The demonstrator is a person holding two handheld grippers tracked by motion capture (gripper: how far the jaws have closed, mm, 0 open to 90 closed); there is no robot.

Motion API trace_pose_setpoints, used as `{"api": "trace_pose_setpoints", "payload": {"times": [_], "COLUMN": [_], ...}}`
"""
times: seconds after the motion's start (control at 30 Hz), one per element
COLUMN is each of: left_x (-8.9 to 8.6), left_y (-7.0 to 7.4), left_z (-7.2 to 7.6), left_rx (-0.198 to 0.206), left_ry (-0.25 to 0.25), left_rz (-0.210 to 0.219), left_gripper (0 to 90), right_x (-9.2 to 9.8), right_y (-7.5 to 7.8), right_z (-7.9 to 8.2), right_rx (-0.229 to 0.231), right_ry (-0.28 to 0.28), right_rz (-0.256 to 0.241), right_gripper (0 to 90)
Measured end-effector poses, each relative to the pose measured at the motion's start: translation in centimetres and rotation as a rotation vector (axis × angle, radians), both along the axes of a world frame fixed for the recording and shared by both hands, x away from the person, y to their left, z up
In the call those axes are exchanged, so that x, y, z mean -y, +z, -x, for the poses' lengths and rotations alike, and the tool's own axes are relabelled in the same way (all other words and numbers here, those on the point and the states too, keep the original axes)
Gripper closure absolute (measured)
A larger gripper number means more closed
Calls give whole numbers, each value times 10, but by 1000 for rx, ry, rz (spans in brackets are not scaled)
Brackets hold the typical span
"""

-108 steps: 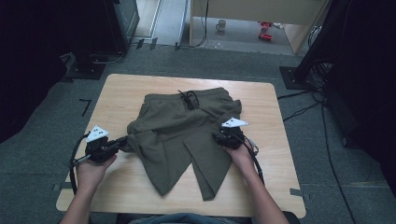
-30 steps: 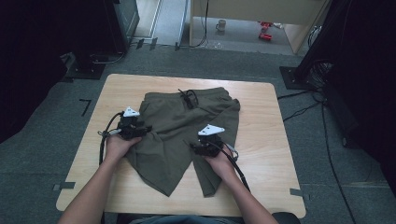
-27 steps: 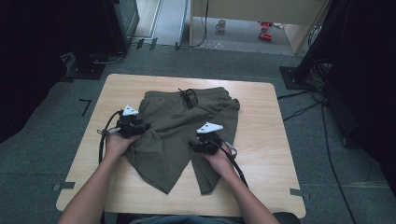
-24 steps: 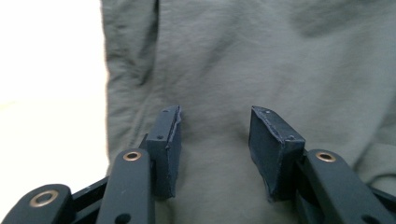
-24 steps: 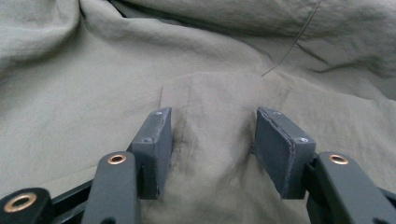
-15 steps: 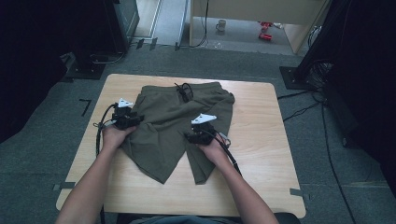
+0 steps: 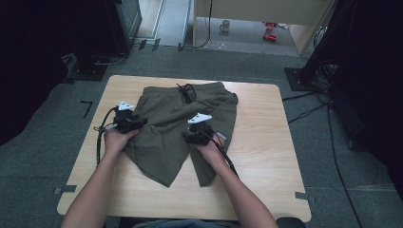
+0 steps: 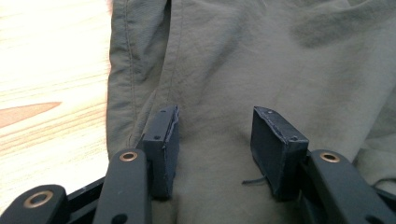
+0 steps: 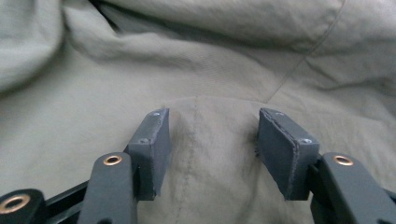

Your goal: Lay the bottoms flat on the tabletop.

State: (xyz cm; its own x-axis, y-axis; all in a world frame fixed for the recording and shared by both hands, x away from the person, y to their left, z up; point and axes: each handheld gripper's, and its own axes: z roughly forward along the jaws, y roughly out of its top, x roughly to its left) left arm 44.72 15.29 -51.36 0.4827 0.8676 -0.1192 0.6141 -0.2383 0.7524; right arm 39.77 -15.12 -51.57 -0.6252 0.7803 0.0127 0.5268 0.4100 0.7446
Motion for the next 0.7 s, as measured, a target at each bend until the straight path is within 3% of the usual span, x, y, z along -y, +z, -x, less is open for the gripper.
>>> {"api": "trace_pose_setpoints", "payload": {"times": [0.37,0.53,0.7], "left_x": [-2,-2,-2], "left_y": [-1,-1,-1], "left_z": [1,1,1], "left_rx": [2,2,4], "left_ry": [-3,-3,-4], "left_rz": [14,18,14], "left_gripper": [515,516,516], "right_x": [8,10,18], "right_y": [2,11,27], "right_z": [-2,2,12], "right_rx": [-28,-35,-19], "right_ry": [-43,-41,-28], "right_rz": [-21,-12,-41], "right_gripper": [738,793,813]}}
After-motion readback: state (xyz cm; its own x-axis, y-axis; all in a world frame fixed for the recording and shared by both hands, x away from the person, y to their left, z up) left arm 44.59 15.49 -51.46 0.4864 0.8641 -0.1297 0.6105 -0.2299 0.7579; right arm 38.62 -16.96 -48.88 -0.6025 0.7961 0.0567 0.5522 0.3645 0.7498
